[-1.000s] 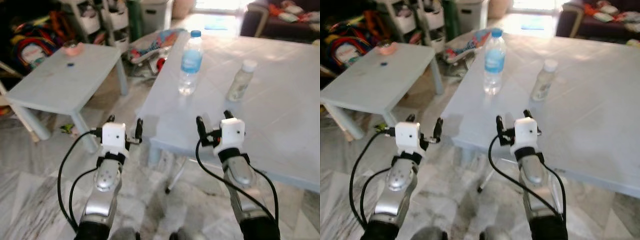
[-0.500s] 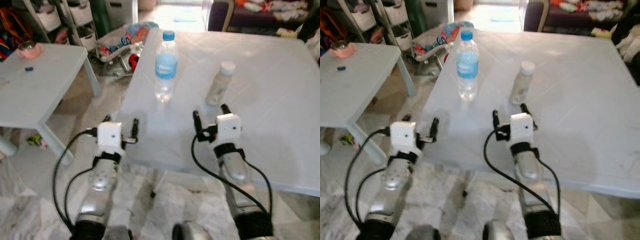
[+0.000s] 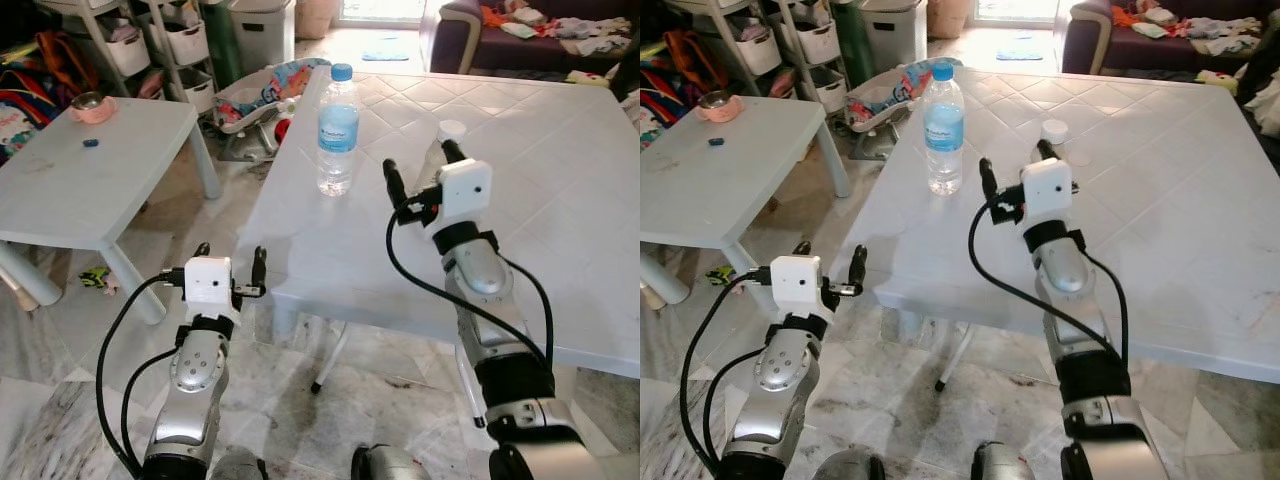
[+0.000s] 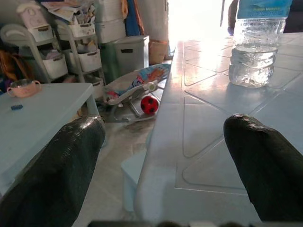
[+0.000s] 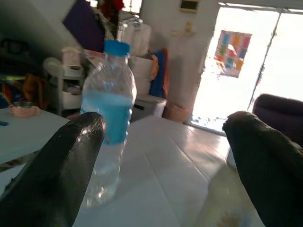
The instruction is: Restocking fridge
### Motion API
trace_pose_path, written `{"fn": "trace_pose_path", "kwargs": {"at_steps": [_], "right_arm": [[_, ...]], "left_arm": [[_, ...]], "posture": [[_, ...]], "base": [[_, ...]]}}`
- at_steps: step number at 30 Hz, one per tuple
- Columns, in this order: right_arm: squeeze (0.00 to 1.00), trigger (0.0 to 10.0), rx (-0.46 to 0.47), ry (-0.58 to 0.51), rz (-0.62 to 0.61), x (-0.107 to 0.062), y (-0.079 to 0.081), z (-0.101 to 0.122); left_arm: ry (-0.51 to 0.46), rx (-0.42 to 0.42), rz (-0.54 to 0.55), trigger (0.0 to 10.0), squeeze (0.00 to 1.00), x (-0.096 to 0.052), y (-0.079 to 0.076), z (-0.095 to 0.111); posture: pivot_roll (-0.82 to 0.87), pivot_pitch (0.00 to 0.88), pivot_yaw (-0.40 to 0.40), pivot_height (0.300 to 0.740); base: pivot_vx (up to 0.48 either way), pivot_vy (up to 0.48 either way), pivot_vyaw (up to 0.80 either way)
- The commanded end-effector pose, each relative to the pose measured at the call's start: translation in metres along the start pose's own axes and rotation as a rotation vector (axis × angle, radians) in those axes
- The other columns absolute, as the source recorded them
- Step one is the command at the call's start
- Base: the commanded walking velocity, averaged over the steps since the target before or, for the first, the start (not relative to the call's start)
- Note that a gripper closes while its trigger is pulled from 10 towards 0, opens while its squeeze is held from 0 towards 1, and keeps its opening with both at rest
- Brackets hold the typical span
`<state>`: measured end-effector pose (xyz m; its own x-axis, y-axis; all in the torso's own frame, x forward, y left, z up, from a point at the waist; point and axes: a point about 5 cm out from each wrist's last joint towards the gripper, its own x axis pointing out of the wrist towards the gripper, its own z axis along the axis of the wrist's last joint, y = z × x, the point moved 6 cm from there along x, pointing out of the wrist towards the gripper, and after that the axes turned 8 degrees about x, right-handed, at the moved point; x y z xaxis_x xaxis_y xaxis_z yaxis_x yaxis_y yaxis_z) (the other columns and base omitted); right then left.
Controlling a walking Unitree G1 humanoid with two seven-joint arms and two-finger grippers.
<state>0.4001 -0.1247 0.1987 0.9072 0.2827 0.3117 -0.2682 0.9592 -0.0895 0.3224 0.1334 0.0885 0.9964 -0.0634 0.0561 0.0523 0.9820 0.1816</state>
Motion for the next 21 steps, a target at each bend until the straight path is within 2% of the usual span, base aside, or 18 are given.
{"fn": "trace_pose_path", "kwargs": {"at_steps": [1,4,8,12,16,17,21], "right_arm": [[0.00,10.0,-0.005,-0.030,0.008,0.004,-0.003,0.009],[0.00,10.0,0.004,-0.061,0.004,0.011,-0.008,0.017],[0.00,10.0,-0.001,-0.059,-0.003,0.014,-0.014,0.018],[0.00,10.0,0.006,-0.076,0.009,0.021,-0.020,0.026],[0.00,10.0,-0.046,-0.091,0.024,0.031,-0.024,0.039],[0.00,10.0,-0.048,-0.081,-0.004,0.037,-0.031,0.042],[0.00,10.0,-0.045,-0.085,-0.020,0.045,-0.040,0.049]], "left_arm": [[-0.010,0.017,-0.011,10.0,0.00,-0.001,0.001,0.003],[-0.009,0.017,-0.007,10.0,0.00,-0.002,0.005,0.004],[0.000,0.020,-0.006,10.0,0.00,-0.003,0.006,0.002],[-0.002,0.023,-0.009,10.0,0.00,-0.003,0.006,0.003],[0.000,0.025,-0.011,10.0,0.00,-0.004,0.007,0.003],[0.004,0.027,-0.012,10.0,0.00,-0.005,0.006,0.002],[0.008,0.028,-0.012,10.0,0.00,-0.007,0.006,0.002]], "posture": [[0.08,0.059,0.032,0.740],[0.09,0.057,0.036,0.740],[0.09,0.056,0.040,0.740],[0.10,0.063,0.043,0.740],[0.10,0.067,0.043,0.740],[0.10,0.069,0.042,0.740],[0.11,0.076,0.043,0.740]], "base": [[0.240,0.000,0.80],[0.276,0.000,0.80],[0.276,0.000,0.79],[0.277,0.000,0.00],[0.262,0.000,0.00],[0.000,0.000,0.00],[0.000,0.000,0.00]]}}
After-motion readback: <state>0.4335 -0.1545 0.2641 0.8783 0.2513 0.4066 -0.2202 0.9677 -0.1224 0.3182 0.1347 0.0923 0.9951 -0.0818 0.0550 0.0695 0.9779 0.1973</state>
